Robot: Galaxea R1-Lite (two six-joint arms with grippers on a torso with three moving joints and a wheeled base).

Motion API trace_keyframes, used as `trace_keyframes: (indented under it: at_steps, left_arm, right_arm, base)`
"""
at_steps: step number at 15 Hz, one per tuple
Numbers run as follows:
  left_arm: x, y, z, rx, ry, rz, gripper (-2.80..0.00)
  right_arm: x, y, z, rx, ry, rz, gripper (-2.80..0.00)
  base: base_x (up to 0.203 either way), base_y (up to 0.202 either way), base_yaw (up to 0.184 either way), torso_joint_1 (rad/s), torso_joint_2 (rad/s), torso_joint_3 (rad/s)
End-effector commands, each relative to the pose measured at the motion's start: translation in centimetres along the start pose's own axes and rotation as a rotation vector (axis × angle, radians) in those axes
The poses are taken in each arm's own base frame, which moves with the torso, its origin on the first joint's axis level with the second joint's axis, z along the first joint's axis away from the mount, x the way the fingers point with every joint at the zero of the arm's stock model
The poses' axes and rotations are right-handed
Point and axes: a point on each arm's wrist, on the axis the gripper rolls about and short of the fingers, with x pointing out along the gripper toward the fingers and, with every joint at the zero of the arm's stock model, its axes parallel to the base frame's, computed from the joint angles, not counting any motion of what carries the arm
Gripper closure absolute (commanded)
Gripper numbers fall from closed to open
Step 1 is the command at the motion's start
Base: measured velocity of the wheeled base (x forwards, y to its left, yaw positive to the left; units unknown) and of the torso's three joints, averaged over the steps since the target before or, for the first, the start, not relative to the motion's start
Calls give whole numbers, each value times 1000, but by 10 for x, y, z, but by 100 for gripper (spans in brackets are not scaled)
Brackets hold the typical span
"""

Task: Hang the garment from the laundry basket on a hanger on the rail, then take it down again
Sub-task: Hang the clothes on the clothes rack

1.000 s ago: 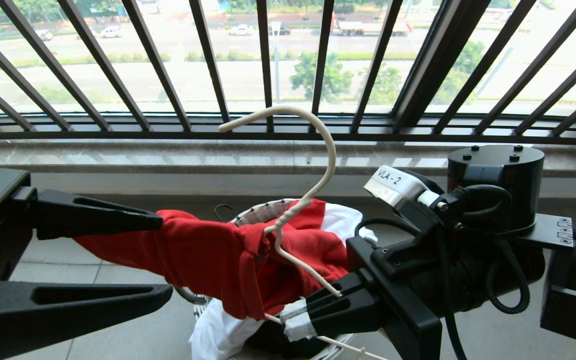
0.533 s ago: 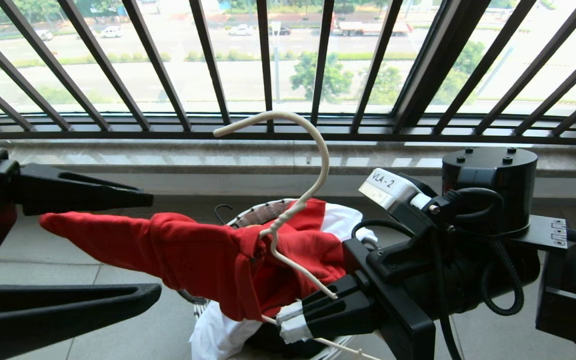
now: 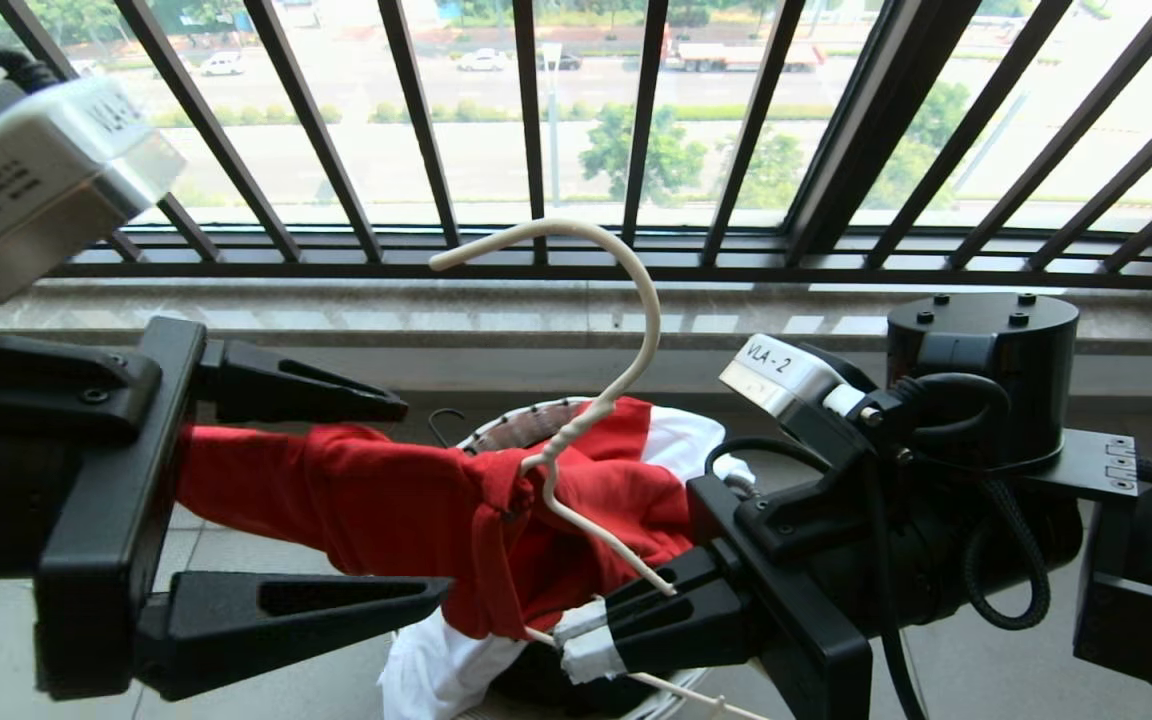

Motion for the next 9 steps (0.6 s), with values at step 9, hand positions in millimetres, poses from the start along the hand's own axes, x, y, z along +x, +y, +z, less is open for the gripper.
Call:
trace_keyframes:
  at_steps: [9]
  left_arm:
    - [31,12,-13,7,42,-14,-280]
  right_arm:
    - [-6,-1,5,-19,-16,-15,0]
  base:
    - [0,0,0,0,0,0]
